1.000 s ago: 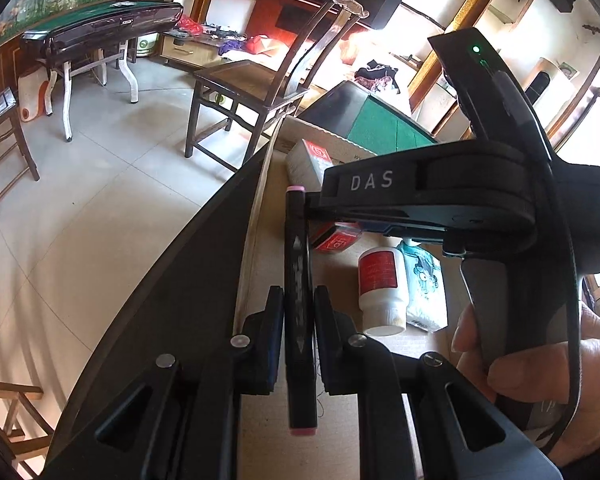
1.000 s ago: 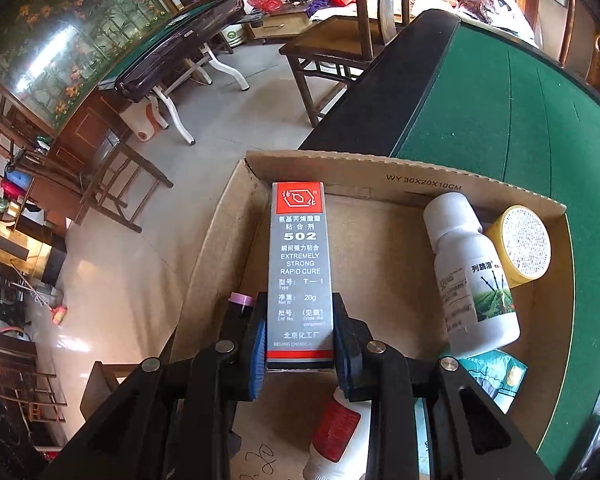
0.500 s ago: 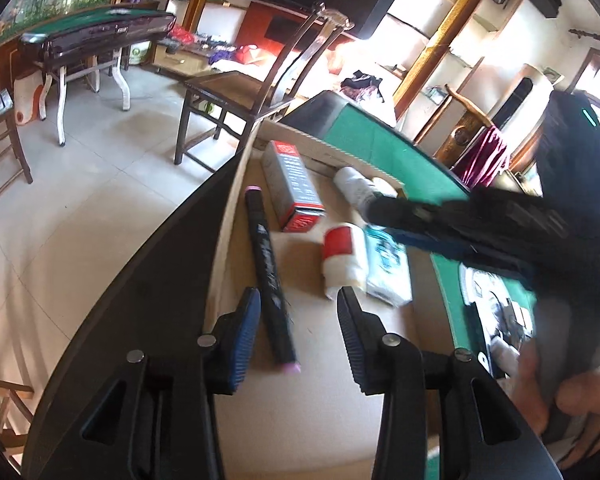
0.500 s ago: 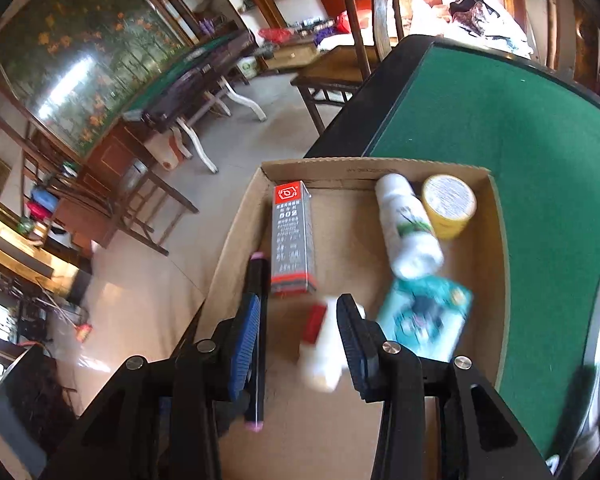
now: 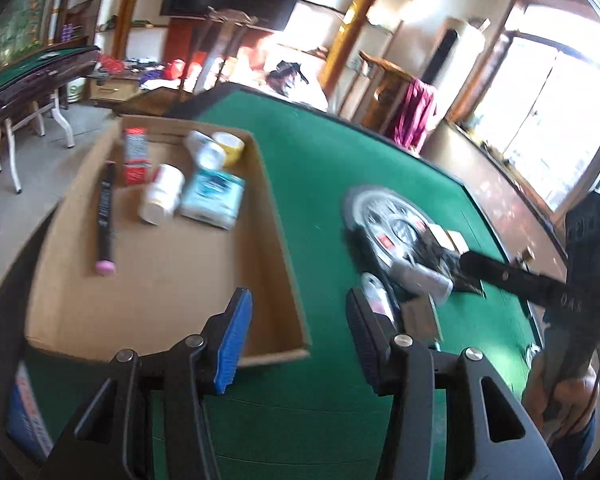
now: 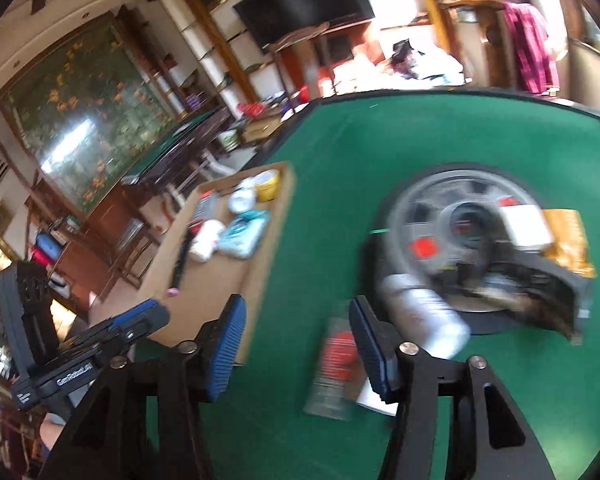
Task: Organize objects
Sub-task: 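Grasp the clear packet with the left gripper while the right grasps the white medicine box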
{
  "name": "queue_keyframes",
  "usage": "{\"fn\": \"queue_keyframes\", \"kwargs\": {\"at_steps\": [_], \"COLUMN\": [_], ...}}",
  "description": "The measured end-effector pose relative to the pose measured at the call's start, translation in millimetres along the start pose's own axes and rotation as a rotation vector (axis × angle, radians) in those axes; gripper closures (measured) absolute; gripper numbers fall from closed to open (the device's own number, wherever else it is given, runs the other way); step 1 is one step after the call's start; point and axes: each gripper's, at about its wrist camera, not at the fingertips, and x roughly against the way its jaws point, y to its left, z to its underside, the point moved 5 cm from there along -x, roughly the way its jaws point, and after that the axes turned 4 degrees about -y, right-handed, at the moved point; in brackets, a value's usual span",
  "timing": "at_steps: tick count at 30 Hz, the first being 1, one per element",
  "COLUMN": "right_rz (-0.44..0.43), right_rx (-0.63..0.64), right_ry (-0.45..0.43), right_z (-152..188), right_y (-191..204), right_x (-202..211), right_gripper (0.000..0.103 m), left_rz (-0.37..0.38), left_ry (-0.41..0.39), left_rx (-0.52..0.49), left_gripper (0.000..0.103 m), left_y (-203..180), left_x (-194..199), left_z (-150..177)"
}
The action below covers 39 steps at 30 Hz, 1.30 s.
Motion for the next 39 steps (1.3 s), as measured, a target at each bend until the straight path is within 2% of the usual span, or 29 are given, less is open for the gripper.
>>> {"fn": "queue_keyframes", "kwargs": {"at_steps": [3,6,8,10,13,16,18,21,23,24,25,28,34,37,39], "right_rz": [0.022,-0.006,0.011,0.015,-0.006,-0.048,-0.05,-0.053,-0.056,-0.058,-0.06,-0.058,-0.054,-0.008,-0.012], "right_rx": [-0.042,-0.092,-0.107,-0.113,-0.152,-0.195,-0.201,-0.205,-0.199,-0.196,-0.191,-0.195,-0.177,-0.152,-0.156], "right_ry": [-0.041,-0.072,-0.047,-0.059,-0.082,-0.086,-0.086,-0.089,-0.087,-0.085,-0.08,-0.054,0.055,0.093,0.114], "right_z": [1,10,12,8,7,7,8,8,9,9,9,16,36,45,50], "right_y": [-39,-70,-78,-80,-85,-89,-90,-88,-87,-86,-85,-85,-68,-65,-66], "right_x": [17,23,18,21,33,37,38,37,37,36,34,28,5,-6,-13], "right_gripper": [0.039,0.039,0.039,0.039,0.039,0.039,0.039,0.039,0.039,0.039,0.039,0.039,0.039,0.039,0.04], "left_rz": [0.014,-0.004,-0.031,-0.044,-0.072,-0.062,-0.091,-0.094,-0.116,-0.123,-0.131,-0.111,-0.147,-0.148,-0.156], "left_ry": [0.057,0.137,0.165,0.195,0.213,0.245,0.261,0.267,0.257,0.249,0.245,0.237,0.21,0.194,0.183], "left_rx": [-0.046,-0.076,-0.087,-0.09,-0.093,-0.082,-0.101,-0.104,-0.118,-0.121,-0.131,-0.115,-0.138,-0.135,-0.145], "left_gripper": [0.055,0.055,0.055,0.055,0.055,0.055,0.055,0.054,0.058,0.074,0.077,0.077,0.076,0.076,0.075], "left_y": [-32,-53,-61,-67,-69,-73,-75,-77,-79,-78,-77,-71,-58,-55,-56], "left_x": [-20,-47,-59,-72,-84,-96,-103,-109,-111,-111,-110,-100,-67,-61,-61], "left_z": [11,22,32,37,39,40,41,41,40,41,42,48,71,76,77]}}
